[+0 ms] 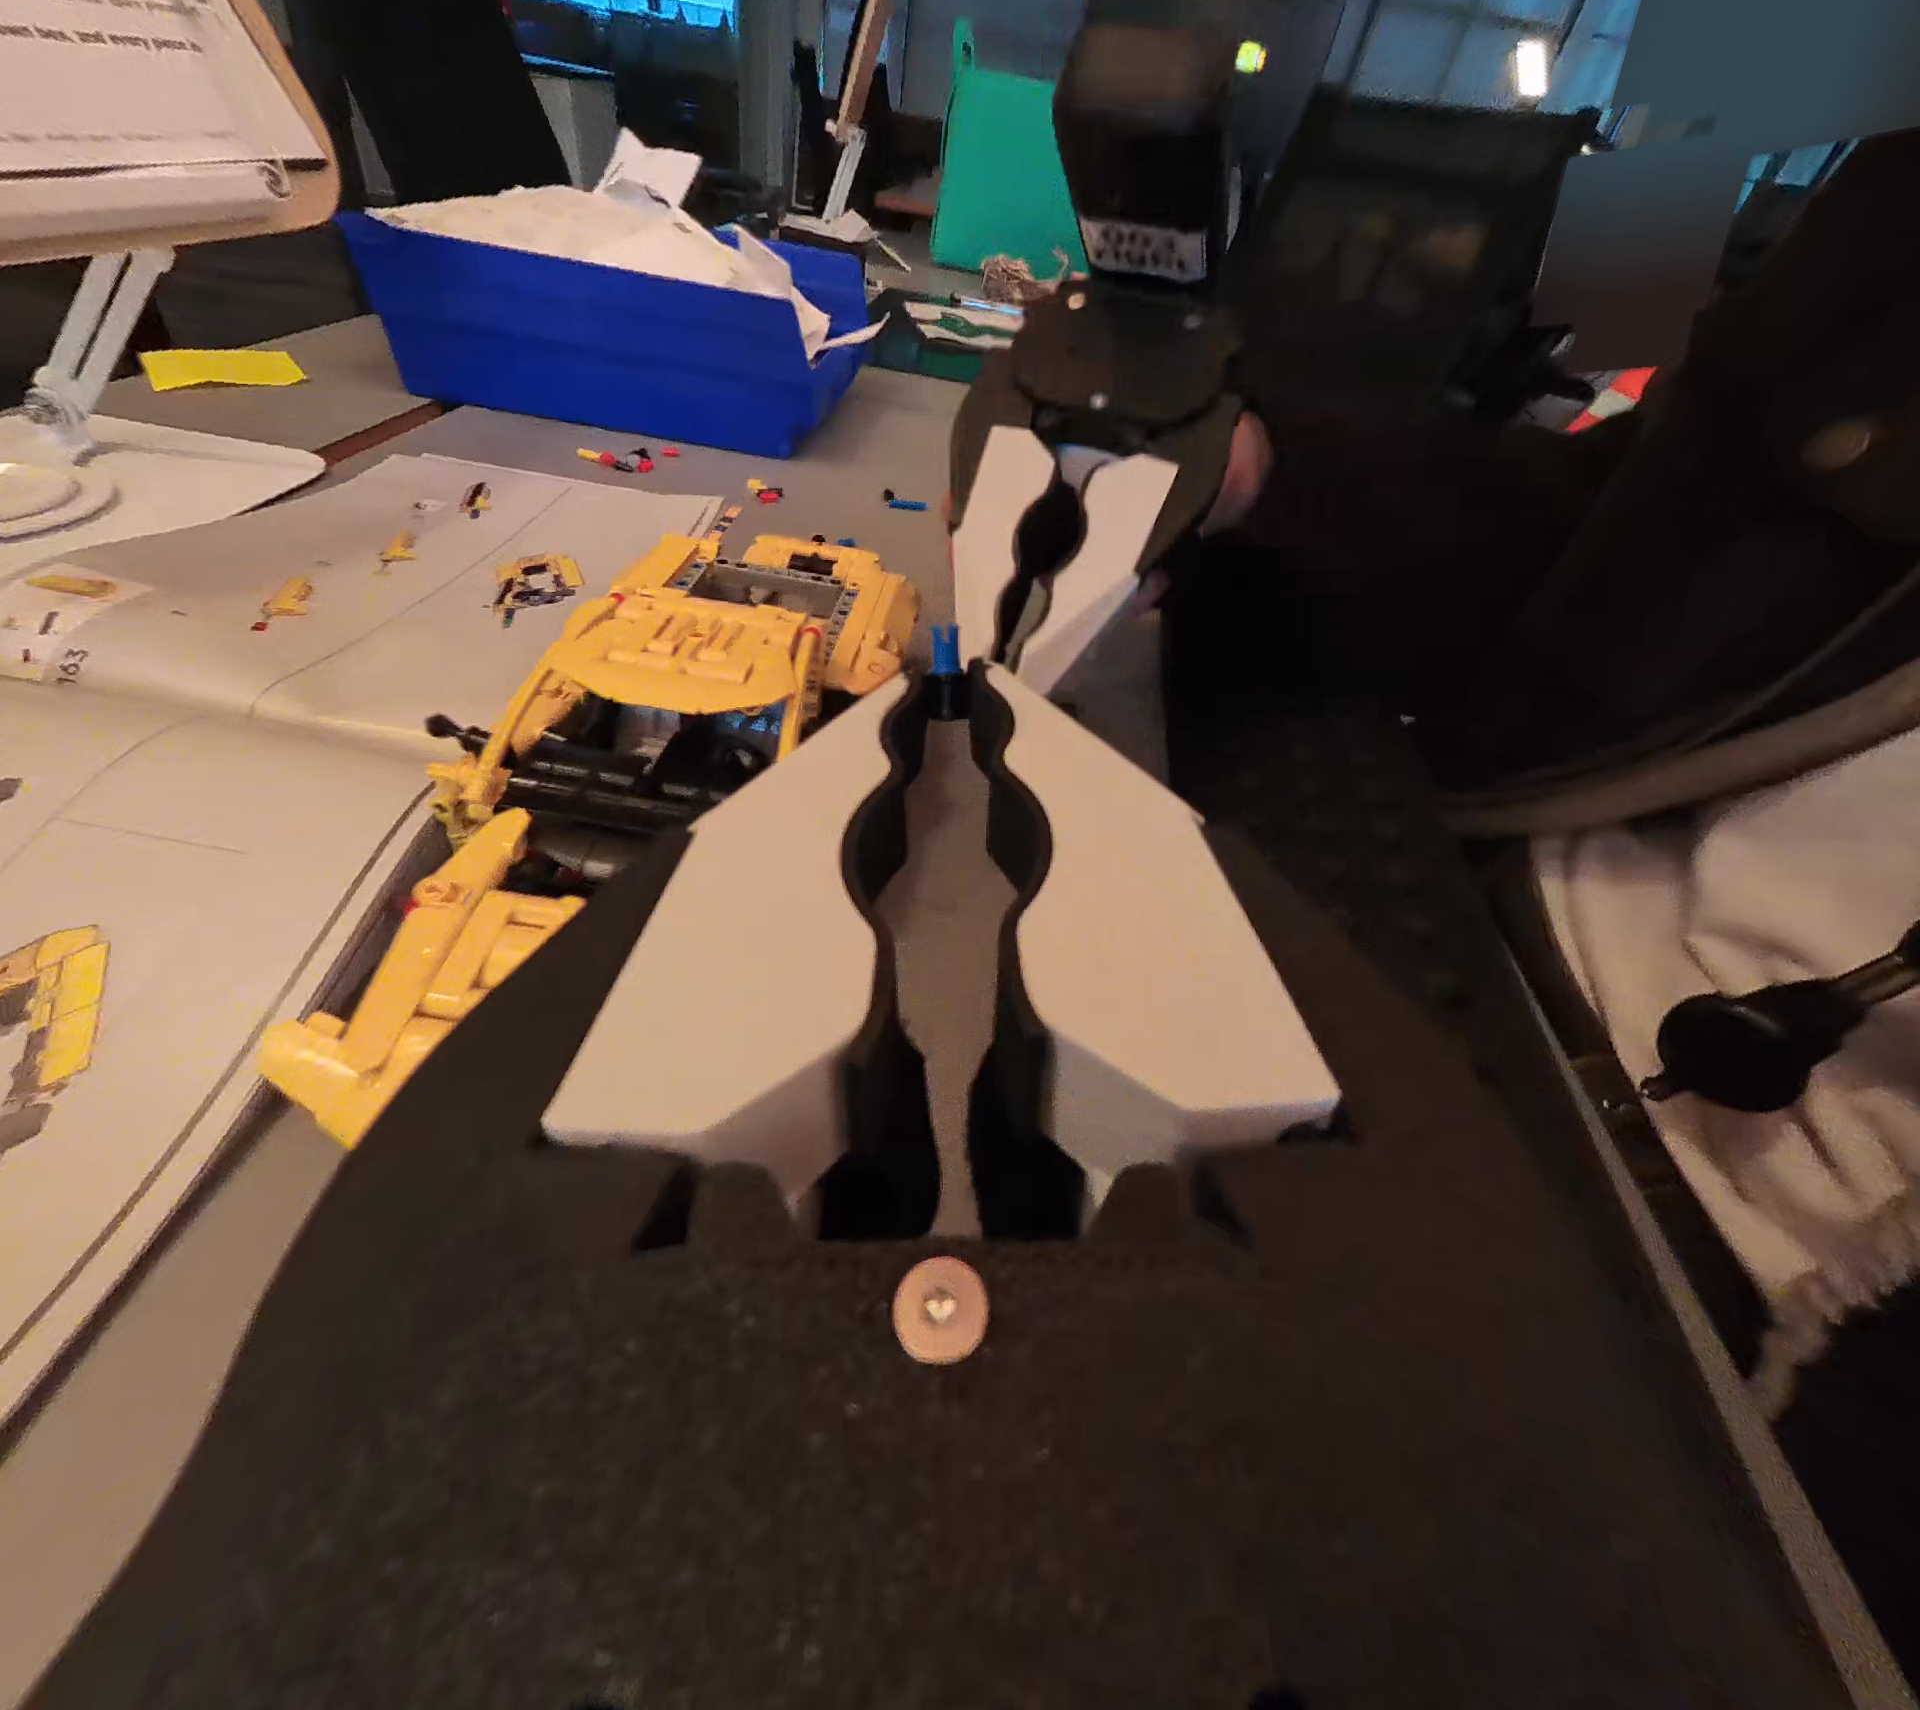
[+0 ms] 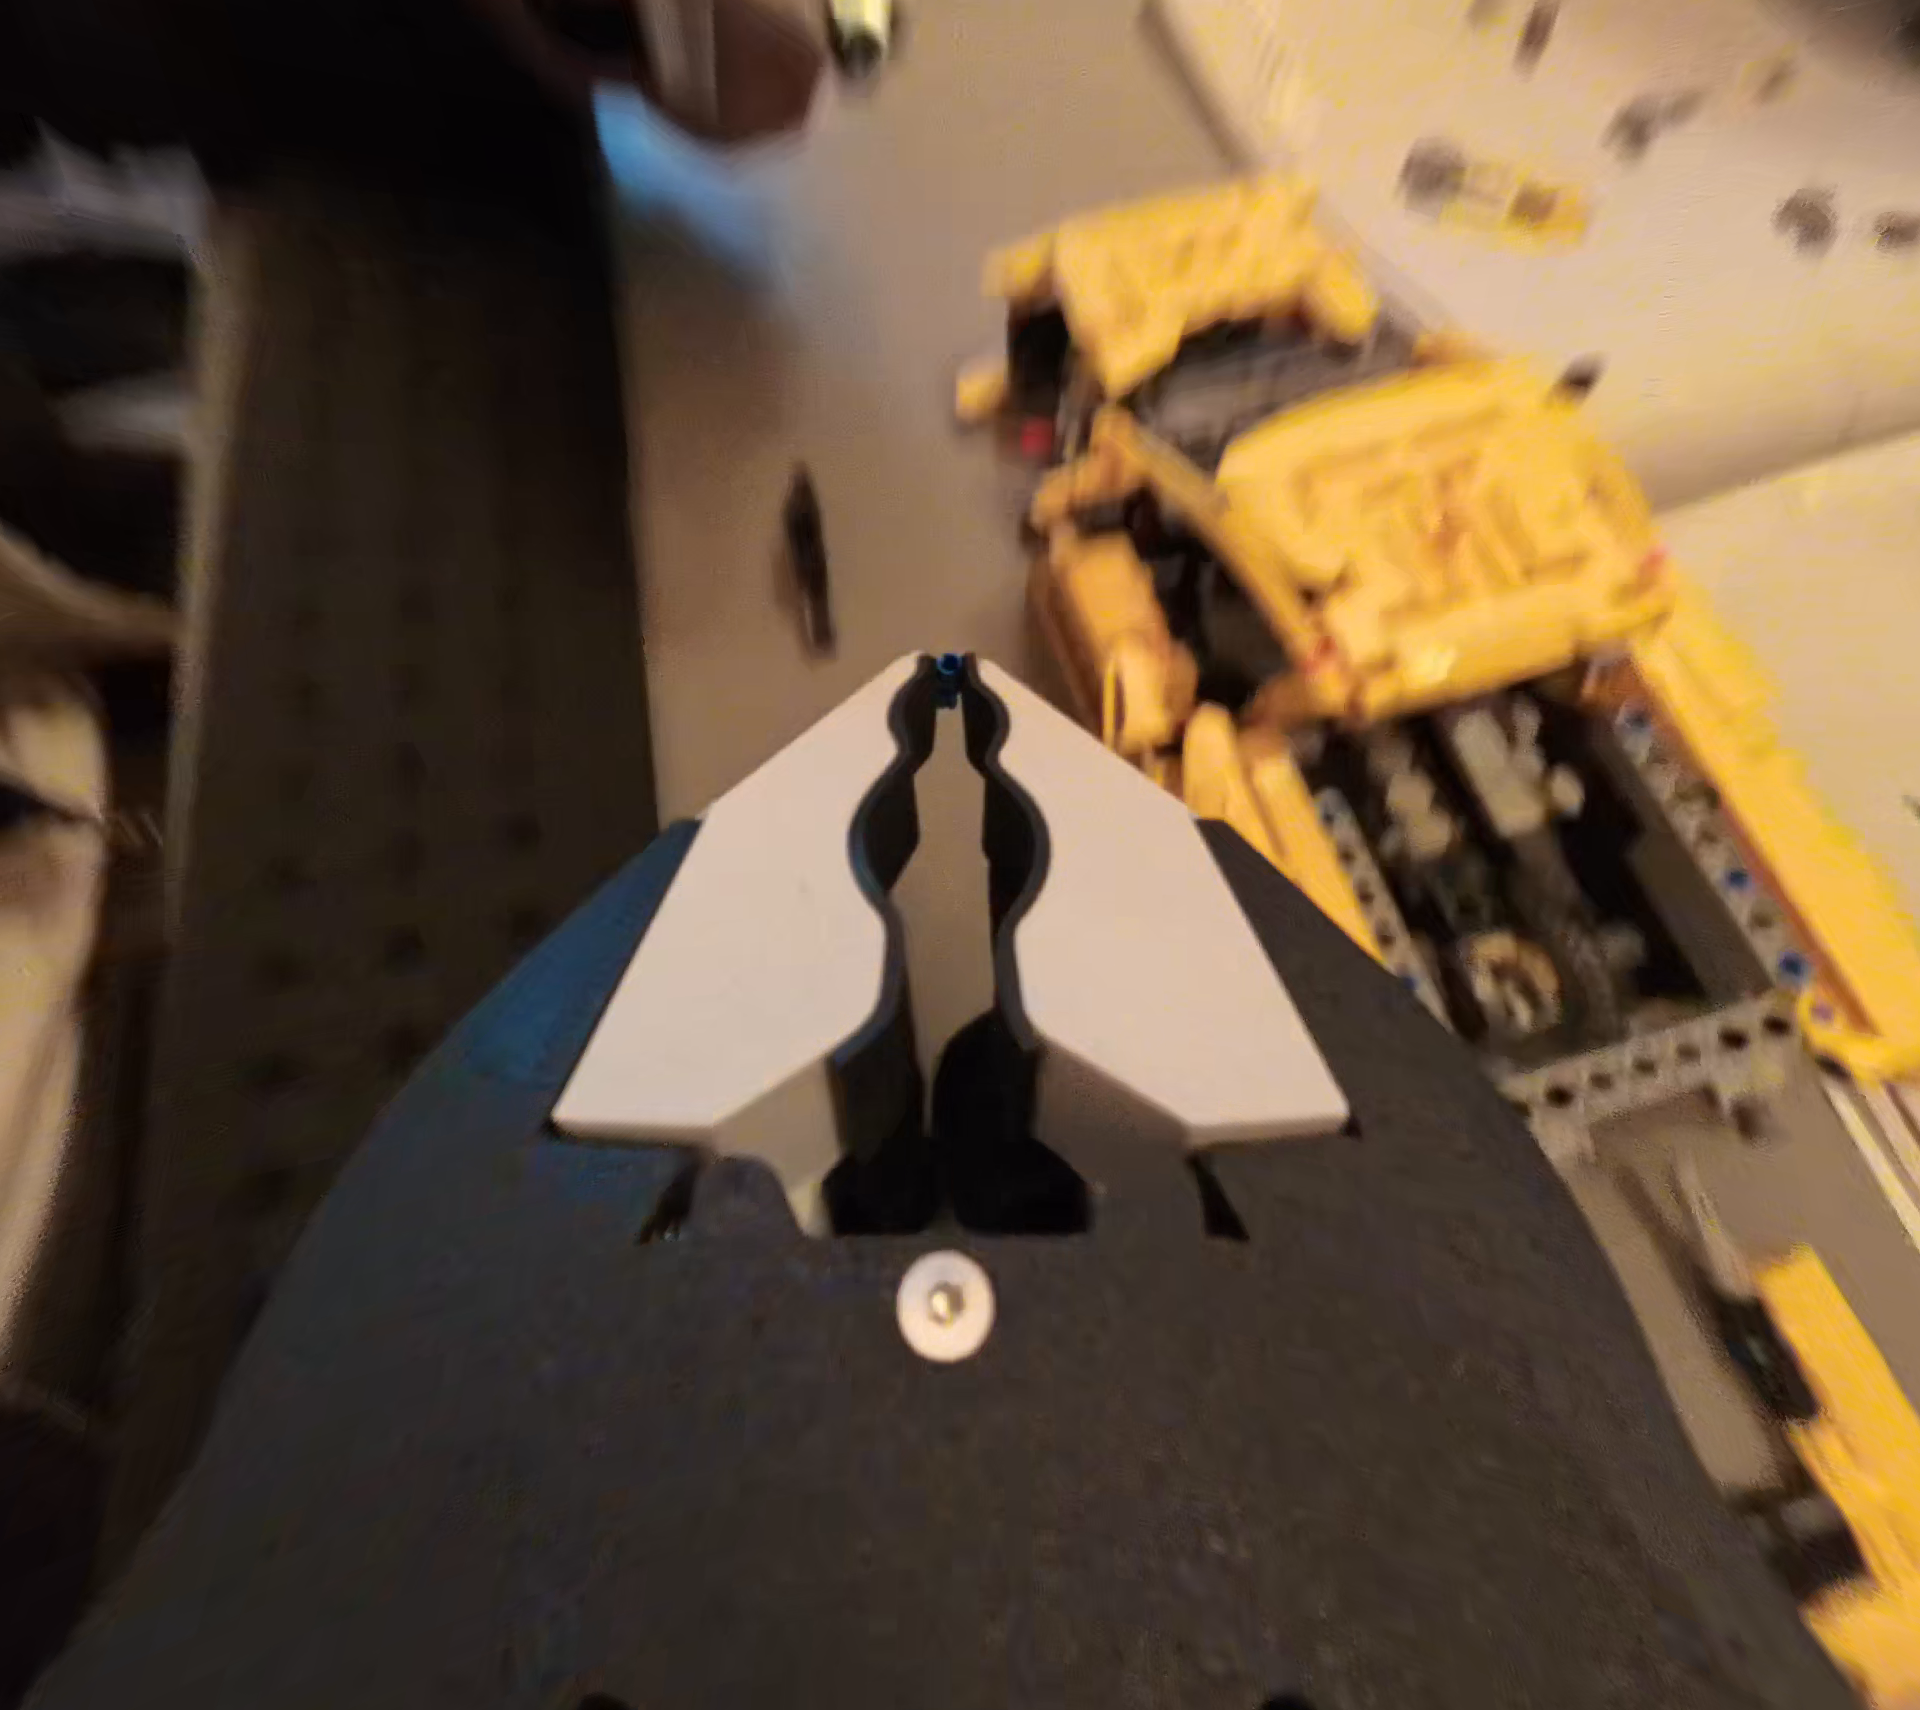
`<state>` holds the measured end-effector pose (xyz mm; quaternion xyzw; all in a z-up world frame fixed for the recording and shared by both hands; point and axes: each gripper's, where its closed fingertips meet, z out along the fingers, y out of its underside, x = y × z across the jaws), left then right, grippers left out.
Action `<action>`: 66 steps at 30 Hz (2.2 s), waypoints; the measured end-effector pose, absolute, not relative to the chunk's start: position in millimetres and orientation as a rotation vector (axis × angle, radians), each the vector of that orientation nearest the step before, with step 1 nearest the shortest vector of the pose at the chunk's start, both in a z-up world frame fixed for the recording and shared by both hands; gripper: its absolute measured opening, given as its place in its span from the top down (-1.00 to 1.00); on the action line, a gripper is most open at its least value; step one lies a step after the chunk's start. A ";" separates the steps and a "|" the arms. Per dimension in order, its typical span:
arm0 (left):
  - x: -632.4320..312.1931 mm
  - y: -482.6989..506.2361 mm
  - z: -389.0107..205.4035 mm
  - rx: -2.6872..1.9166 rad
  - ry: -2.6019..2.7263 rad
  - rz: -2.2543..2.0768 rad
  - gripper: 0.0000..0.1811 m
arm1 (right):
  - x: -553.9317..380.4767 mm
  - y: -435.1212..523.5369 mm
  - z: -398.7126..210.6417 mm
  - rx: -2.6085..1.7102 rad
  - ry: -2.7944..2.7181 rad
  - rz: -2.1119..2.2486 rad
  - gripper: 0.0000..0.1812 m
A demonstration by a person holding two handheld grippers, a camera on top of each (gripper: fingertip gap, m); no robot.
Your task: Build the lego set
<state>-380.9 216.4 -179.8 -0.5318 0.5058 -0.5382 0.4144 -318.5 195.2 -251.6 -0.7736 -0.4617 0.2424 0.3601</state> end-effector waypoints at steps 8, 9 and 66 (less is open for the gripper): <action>-372.5 203.9 -192.7 -1.353 1.337 -1.369 0.92 | -289.1 166.9 -295.1 -2.093 -1.338 0.523 0.94; -372.7 204.3 -192.9 -1.357 1.334 -1.376 0.92 | -289.3 166.8 -294.8 -2.087 -1.333 0.529 0.95; -388.9 201.3 -146.0 -1.218 1.101 -1.771 0.93 | -397.3 213.2 -131.3 -1.395 -0.502 1.361 0.95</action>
